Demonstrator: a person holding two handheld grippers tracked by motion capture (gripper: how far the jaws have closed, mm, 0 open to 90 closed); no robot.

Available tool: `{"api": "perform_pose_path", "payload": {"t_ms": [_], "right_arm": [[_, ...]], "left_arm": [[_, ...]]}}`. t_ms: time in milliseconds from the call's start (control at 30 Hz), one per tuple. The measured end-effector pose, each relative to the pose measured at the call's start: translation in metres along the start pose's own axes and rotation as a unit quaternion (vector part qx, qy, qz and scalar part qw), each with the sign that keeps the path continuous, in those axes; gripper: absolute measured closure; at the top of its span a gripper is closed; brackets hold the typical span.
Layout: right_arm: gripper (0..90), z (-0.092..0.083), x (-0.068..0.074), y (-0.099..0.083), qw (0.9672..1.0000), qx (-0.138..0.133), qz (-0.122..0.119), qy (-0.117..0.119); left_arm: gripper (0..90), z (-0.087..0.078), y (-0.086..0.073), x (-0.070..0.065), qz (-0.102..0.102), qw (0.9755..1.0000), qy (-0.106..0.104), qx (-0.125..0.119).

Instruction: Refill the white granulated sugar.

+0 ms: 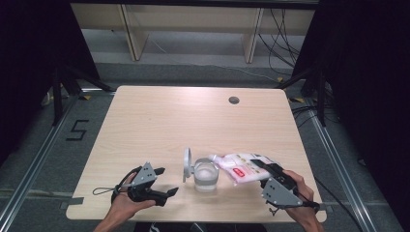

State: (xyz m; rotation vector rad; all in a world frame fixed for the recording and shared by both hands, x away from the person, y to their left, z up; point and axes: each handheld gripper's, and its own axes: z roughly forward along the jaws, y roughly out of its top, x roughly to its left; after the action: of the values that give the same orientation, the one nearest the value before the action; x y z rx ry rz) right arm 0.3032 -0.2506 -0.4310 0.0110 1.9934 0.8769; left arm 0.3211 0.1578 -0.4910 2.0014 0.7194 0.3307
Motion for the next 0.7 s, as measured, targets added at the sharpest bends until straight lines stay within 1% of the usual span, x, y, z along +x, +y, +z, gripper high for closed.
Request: {"api": "perform_pose_path", "payload": {"t_ms": [33,67,100,133,167,200,233,267,300,333,367,400,467,500,533,567,600,633,667,700], "right_arm": [[76.1,0.001,-0.001,-0.003,0.9997,-0.009,0.022,0.002],[76.4,0.002,-0.002,-0.006,0.9987,-0.018,0.048,0.007],[76.6,0.004,-0.003,-0.009,0.9976,-0.027,0.063,0.006],[76.8,0.010,-0.005,-0.014,0.9950,-0.035,0.094,0.008],[76.8,0.010,-0.005,-0.014,0.9950,-0.035,0.094,0.008],[76.9,0.013,-0.005,-0.015,0.9914,-0.043,0.123,0.012],[77.0,0.017,-0.007,-0.017,0.9888,-0.045,0.141,0.019],[77.1,0.020,-0.007,-0.018,0.9863,-0.046,0.157,0.015],[77.1,0.024,-0.008,-0.019,0.9832,-0.052,0.174,0.021],[77.2,0.027,-0.009,-0.021,0.9814,-0.058,0.182,0.021],[77.2,0.030,-0.009,-0.023,0.9785,-0.063,0.195,0.022],[77.2,0.033,-0.010,-0.025,0.9752,-0.070,0.209,0.019],[77.3,0.040,-0.011,-0.029,0.9671,-0.078,0.241,0.021],[77.3,0.044,-0.013,-0.031,0.9654,-0.082,0.246,0.029],[77.3,0.047,-0.013,-0.033,0.9614,-0.085,0.260,0.025],[77.4,0.051,-0.013,-0.036,0.9585,-0.089,0.269,0.028],[77.4,0.054,-0.014,-0.039,0.9582,-0.092,0.270,0.026],[77.4,0.056,-0.012,-0.040,0.9533,-0.088,0.287,0.031],[77.5,0.060,-0.010,-0.045,0.9473,-0.085,0.306,0.041],[77.5,0.060,-0.010,-0.045,0.9473,-0.085,0.306,0.041]], "left_arm": [[15.8,0.000,0.000,0.000,0.004,1.0000,-0.002,-0.002],[15.8,0.000,0.001,0.001,0.010,0.9999,-0.003,-0.001],[15.8,0.000,0.000,0.001,0.007,1.0000,-0.001,-0.002],[15.8,0.000,0.000,0.001,0.008,1.0000,-0.001,-0.001],[15.8,0.000,0.000,0.001,0.008,1.0000,-0.001,-0.001],[15.8,0.001,0.000,0.000,-0.005,1.0000,0.002,0.000],[15.8,0.002,-0.001,0.000,-0.010,0.9999,-0.003,-0.007],[15.8,0.001,-0.001,0.001,-0.006,1.0000,-0.001,-0.004],[15.8,0.001,-0.001,0.001,-0.007,1.0000,-0.001,-0.003],[15.8,0.001,-0.001,0.001,-0.007,1.0000,0.000,-0.002],[15.8,0.001,-0.001,0.001,-0.007,1.0000,-0.001,-0.004],[15.8,0.002,-0.001,0.001,-0.007,1.0000,0.000,-0.006],[15.8,0.002,-0.001,0.001,-0.005,1.0000,0.000,-0.004],[15.8,0.002,-0.001,0.001,-0.006,1.0000,0.000,-0.006],[15.8,0.002,-0.001,0.001,-0.006,1.0000,0.000,-0.006],[15.8,0.001,-0.001,0.001,-0.007,1.0000,-0.002,-0.004],[15.8,0.001,-0.001,0.001,-0.008,1.0000,-0.001,-0.003],[15.8,0.000,0.000,0.001,-0.007,1.0000,0.002,-0.001],[15.8,0.001,0.000,0.000,-0.009,1.0000,0.001,-0.005],[15.8,0.001,0.000,0.000,-0.008,1.0000,0.001,-0.004]]}}
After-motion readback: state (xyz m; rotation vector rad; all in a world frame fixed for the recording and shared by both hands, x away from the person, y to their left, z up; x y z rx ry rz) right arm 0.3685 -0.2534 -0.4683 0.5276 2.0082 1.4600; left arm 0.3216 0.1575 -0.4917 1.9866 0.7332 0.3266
